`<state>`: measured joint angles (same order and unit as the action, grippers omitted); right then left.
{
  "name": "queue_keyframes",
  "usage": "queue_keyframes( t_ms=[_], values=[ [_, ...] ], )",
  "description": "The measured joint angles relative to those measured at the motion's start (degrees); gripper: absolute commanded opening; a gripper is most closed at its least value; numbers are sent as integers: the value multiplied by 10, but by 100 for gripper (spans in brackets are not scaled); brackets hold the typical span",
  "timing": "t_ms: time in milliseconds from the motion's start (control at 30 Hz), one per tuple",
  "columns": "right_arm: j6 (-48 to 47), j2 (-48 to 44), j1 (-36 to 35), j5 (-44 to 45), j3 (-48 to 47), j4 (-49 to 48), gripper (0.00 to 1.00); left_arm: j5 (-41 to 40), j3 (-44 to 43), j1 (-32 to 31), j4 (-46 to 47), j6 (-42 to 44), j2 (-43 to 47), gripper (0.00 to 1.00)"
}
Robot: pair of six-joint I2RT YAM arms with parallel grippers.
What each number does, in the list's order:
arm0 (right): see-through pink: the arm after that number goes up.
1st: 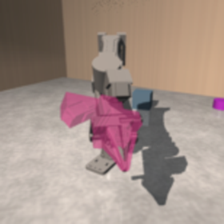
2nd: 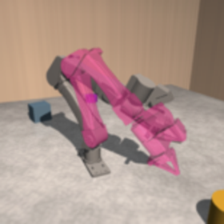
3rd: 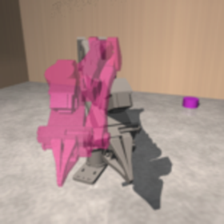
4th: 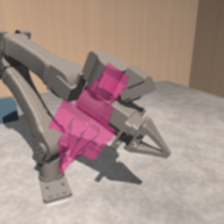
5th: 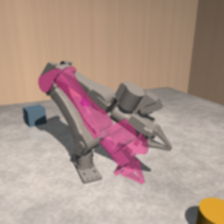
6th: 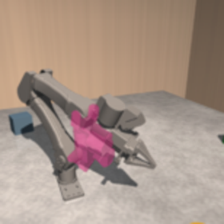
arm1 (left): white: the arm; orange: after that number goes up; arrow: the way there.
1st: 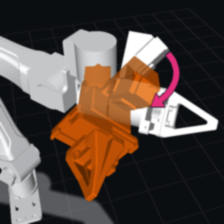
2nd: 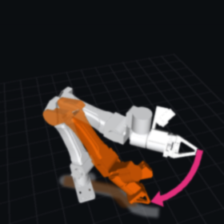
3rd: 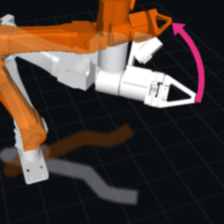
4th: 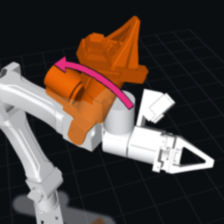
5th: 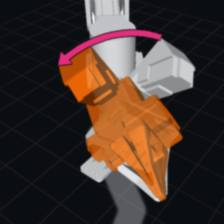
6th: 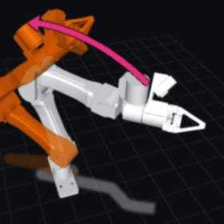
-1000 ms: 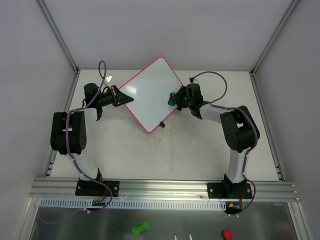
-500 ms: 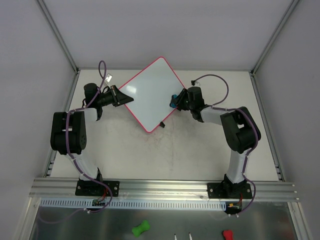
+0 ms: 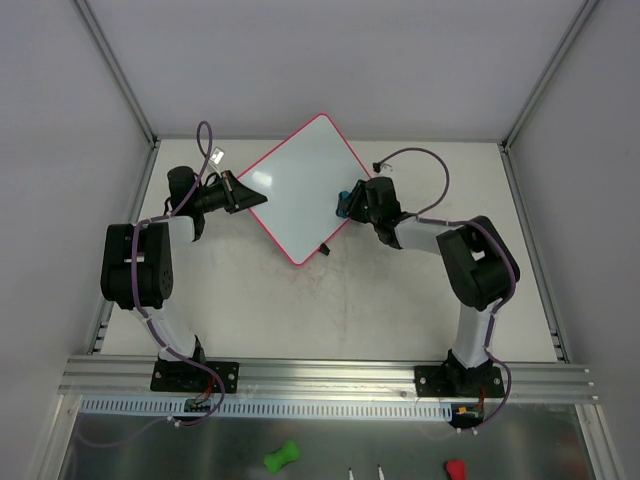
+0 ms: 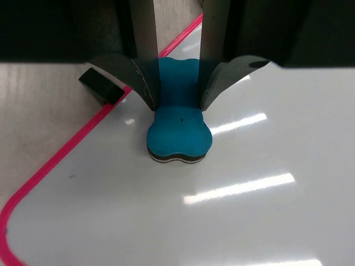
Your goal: Erase the whiteboard
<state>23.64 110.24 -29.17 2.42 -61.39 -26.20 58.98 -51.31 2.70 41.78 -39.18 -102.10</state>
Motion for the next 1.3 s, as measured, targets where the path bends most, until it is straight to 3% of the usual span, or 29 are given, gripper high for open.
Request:
queue_keyframes(
  t_ms=[433,767,1100,1300],
  values=[
    [-102,-35,-95,16,3,40,0,2,0,0,2,0,0,1],
    [-179,-60,-106,-3,-30,142,0,6,0,-1,-10,2,0,25],
    [-212,-130,-106,-2,-52,196,0,6,3,-1,-9,2,0,34],
    [-218,-137,-106,25,-73,283,0,6,14,0,-5,-3,0,37]
  ],
)
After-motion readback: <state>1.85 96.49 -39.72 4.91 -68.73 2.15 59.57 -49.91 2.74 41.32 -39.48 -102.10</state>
